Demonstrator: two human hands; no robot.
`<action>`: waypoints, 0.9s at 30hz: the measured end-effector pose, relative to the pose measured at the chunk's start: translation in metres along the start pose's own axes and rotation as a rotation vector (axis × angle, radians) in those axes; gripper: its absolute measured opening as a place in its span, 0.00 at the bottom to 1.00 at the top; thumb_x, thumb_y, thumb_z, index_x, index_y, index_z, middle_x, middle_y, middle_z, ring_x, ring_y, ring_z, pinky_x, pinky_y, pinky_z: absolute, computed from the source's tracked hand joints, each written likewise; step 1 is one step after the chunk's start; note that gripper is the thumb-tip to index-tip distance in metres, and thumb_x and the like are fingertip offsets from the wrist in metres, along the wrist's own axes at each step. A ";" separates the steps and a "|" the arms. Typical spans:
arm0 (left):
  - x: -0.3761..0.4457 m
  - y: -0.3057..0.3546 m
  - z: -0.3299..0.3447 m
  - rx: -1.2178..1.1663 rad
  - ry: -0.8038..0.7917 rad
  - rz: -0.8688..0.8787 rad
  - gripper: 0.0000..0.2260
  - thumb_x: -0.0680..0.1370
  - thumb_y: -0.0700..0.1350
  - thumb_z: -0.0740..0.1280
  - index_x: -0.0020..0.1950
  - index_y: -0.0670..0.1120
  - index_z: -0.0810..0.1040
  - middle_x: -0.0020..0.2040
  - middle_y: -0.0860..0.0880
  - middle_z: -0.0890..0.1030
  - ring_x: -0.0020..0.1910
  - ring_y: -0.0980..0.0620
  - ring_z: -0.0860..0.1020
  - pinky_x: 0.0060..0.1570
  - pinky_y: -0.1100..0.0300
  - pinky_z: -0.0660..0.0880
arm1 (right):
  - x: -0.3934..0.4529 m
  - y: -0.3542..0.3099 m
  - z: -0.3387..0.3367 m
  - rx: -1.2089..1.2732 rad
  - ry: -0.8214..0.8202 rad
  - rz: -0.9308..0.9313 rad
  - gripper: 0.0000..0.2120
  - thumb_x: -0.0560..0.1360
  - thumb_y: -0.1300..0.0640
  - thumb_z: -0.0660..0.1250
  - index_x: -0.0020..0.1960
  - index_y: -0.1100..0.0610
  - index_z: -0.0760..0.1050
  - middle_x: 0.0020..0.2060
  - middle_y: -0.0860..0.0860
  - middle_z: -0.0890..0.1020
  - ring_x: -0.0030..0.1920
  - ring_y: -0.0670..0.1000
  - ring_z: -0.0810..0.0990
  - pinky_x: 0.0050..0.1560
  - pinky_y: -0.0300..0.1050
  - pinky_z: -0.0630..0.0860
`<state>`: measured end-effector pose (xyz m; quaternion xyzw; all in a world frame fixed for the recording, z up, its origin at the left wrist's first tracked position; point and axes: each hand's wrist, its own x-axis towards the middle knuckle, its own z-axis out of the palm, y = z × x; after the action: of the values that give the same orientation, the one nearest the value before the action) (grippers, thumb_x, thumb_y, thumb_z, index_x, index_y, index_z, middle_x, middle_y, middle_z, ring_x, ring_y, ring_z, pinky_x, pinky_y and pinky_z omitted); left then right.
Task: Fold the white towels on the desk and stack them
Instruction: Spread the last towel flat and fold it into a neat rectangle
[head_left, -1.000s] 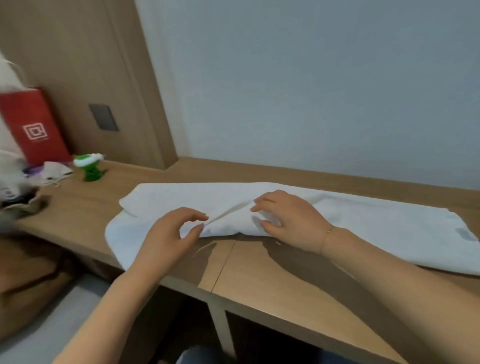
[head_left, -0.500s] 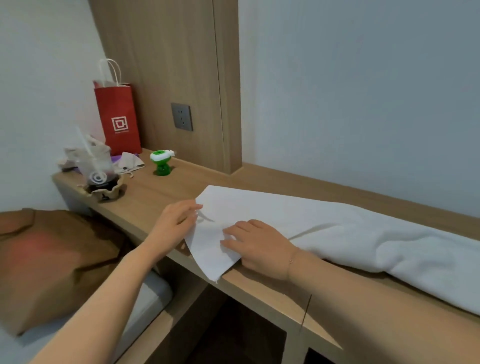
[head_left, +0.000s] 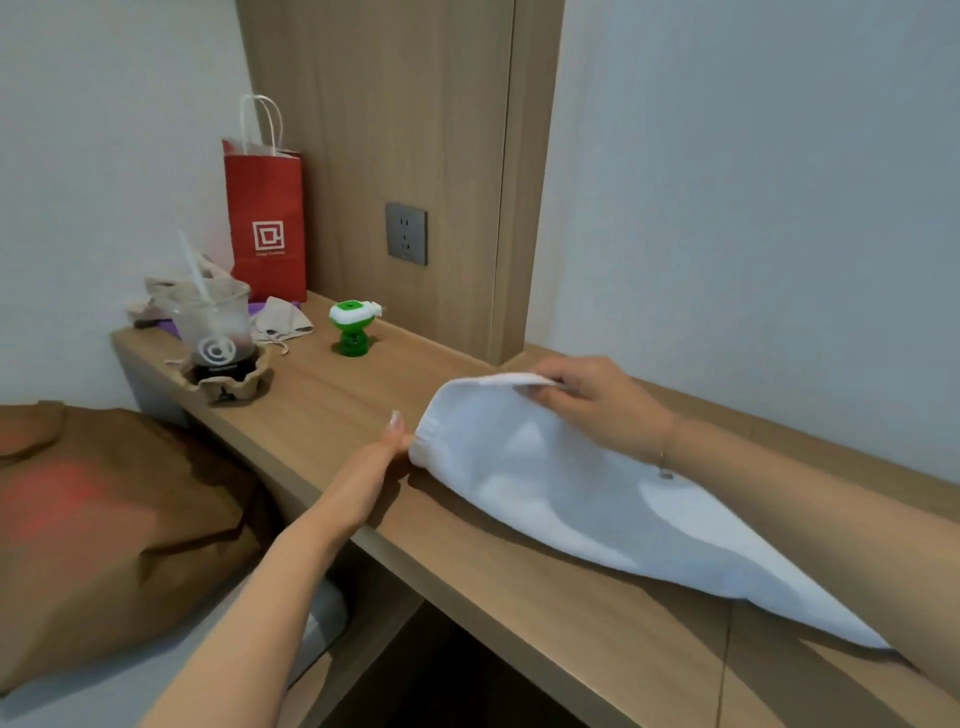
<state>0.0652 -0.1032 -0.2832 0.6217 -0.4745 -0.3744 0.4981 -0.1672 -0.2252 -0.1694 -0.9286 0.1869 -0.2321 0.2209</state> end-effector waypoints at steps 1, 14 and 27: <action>0.001 0.000 0.001 -0.011 0.004 -0.008 0.36 0.71 0.77 0.50 0.55 0.54 0.84 0.56 0.50 0.84 0.58 0.49 0.81 0.63 0.49 0.71 | 0.015 0.006 -0.003 0.039 -0.012 0.048 0.10 0.80 0.57 0.64 0.41 0.55 0.78 0.34 0.46 0.76 0.34 0.39 0.71 0.38 0.34 0.66; 0.016 -0.010 0.007 0.258 0.231 0.064 0.17 0.79 0.58 0.65 0.32 0.54 0.73 0.33 0.52 0.76 0.35 0.52 0.76 0.42 0.53 0.73 | 0.084 0.095 0.044 -0.184 -0.416 0.527 0.17 0.79 0.37 0.56 0.51 0.47 0.76 0.55 0.49 0.78 0.56 0.55 0.77 0.59 0.59 0.76; 0.016 -0.012 0.008 0.279 0.394 0.029 0.09 0.70 0.41 0.71 0.39 0.50 0.71 0.30 0.58 0.76 0.30 0.62 0.73 0.36 0.60 0.70 | 0.100 0.092 0.073 -0.428 -0.468 0.481 0.29 0.79 0.34 0.53 0.64 0.57 0.73 0.59 0.53 0.77 0.58 0.57 0.74 0.53 0.46 0.68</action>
<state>0.0646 -0.1196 -0.2965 0.7387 -0.4242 -0.1697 0.4956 -0.0701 -0.3230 -0.2379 -0.9112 0.3878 0.0885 0.1072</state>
